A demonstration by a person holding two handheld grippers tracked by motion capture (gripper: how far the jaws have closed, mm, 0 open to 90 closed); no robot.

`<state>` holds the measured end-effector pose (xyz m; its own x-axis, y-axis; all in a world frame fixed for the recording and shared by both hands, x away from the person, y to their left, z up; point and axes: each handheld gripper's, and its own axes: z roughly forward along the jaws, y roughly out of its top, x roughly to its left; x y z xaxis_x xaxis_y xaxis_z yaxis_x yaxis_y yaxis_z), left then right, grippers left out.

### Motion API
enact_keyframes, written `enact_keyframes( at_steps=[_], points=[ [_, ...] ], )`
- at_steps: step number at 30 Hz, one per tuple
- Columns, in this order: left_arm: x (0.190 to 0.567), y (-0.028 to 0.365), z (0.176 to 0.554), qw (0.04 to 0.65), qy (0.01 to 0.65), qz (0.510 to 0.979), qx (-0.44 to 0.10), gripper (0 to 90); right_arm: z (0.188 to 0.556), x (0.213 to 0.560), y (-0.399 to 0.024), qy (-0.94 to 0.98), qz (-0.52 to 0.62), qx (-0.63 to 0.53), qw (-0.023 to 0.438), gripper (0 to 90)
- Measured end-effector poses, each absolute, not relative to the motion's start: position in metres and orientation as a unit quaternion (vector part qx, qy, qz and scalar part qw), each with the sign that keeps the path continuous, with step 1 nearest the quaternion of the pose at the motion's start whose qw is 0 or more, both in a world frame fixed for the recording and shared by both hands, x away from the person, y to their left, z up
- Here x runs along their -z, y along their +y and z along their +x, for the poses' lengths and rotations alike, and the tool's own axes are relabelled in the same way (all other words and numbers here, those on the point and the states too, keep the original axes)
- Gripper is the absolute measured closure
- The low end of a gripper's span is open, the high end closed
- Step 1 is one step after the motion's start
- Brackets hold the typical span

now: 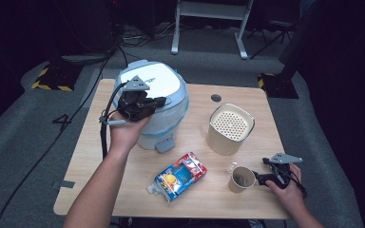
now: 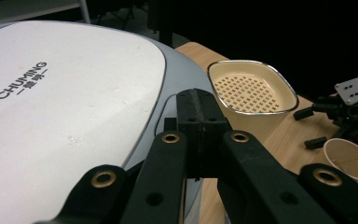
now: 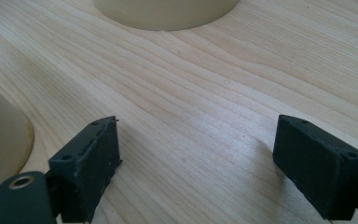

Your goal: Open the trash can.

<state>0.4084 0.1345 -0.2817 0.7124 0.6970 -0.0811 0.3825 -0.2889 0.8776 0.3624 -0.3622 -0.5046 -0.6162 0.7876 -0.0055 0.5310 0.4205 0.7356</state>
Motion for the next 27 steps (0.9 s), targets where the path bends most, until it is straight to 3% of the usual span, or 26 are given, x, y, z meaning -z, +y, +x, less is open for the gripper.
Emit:
enact_keyframes(
  at_steps=[27],
  points=[
    [0.278,0.124,0.409,0.459,0.336,0.804,-0.175,90.0,0.362,0.505,-0.362,0.824,0.4,-0.36,0.178,14.6]
  ],
)
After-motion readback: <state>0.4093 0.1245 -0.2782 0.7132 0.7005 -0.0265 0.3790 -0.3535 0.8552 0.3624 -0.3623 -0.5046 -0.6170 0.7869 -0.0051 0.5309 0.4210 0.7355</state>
